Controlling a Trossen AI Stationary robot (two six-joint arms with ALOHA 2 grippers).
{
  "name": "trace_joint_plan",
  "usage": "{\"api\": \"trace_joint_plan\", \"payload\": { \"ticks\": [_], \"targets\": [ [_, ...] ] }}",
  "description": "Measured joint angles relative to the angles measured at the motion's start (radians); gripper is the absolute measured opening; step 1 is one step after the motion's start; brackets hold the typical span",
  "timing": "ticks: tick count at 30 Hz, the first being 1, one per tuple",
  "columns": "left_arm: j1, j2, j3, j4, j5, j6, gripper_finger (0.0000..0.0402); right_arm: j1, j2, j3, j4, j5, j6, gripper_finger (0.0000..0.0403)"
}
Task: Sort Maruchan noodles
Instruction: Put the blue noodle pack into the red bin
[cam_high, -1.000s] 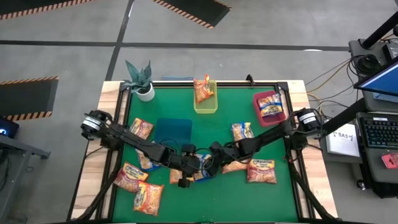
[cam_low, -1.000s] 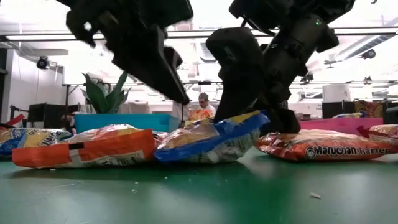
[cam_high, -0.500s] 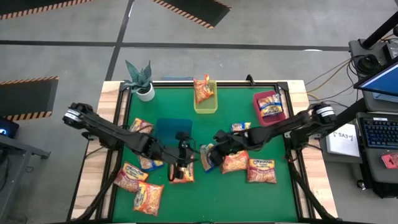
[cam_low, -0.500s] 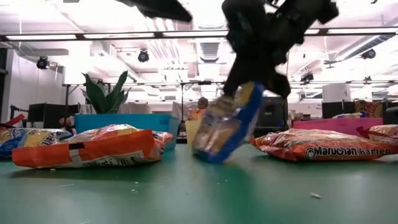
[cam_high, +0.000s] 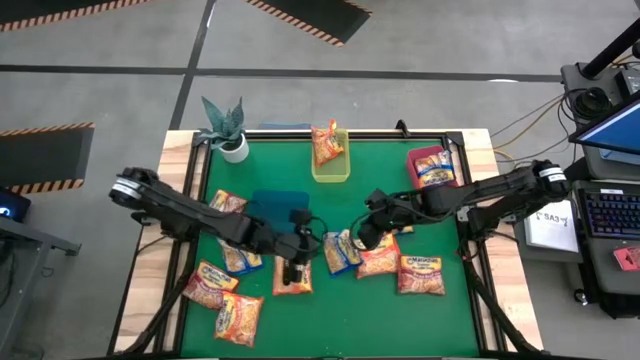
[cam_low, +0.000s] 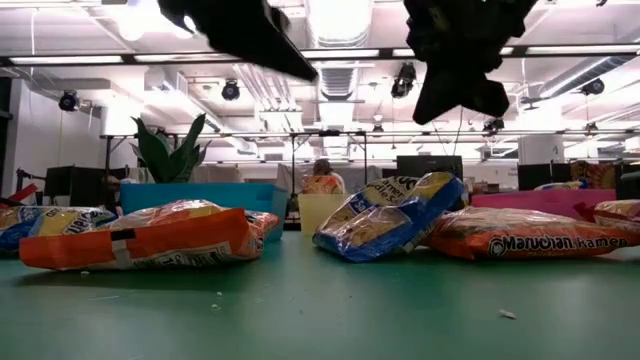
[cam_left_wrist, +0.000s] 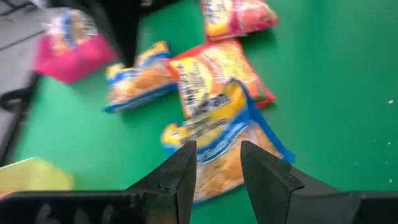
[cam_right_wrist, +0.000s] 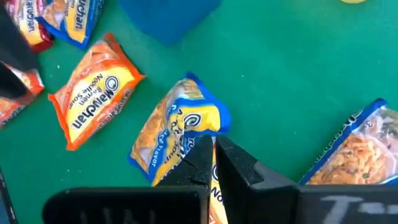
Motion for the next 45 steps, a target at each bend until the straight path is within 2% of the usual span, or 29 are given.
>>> {"api": "trace_joint_plan", "payload": {
  "ticks": [4, 7, 10, 16, 22, 26, 34, 40, 42, 45],
  "targets": [
    [0.005, 0.096, 0.0, -0.003, 0.029, -0.005, 0.01, -0.016, 0.023, 0.001, -0.01, -0.085, 0.048, 0.005],
    [0.005, 0.134, 0.0, -0.02, 0.042, -0.022, 0.0087, -0.027, 0.067, 0.0, -0.008, -0.17, 0.089, 0.0099],
    [0.007, 0.164, 0.0, -0.012, 0.082, -0.036, 0.0073, -0.025, 0.12, -0.001, 0.008, -0.208, 0.103, 0.0158],
    [0.007, 0.218, 0.0, 0.015, 0.11, -0.053, 0.0048, -0.026, 0.197, -0.001, 0.11, -0.245, 0.111, 0.0268],
    [0.013, 0.256, 0.001, 0.049, 0.111, -0.061, 0.0039, -0.025, 0.241, -0.001, 0.17, -0.257, 0.095, 0.0328],
    [0.026, 0.28, 0.001, 0.078, 0.111, -0.061, 0.0039, -0.025, 0.276, -0.001, 0.236, -0.257, 0.072, 0.0338],
    [0.049, 0.335, 0.0, 0.111, 0.105, -0.078, 0.0038, -0.025, 0.367, -0.002, 0.349, -0.257, 0.011, 0.0327],
    [0.055, 0.352, 0.001, 0.119, 0.103, -0.087, 0.0038, -0.025, 0.385, -0.002, 0.423, -0.258, -0.012, 0.0324],
    [0.056, 0.351, 0.001, 0.12, 0.102, -0.087, 0.0038, -0.025, 0.387, -0.002, 0.436, -0.258, -0.018, 0.0309],
    [0.056, 0.351, 0.001, 0.131, 0.101, -0.085, 0.0038, -0.025, 0.388, -0.002, 0.437, -0.257, -0.025, 0.0263]
  ]
}}
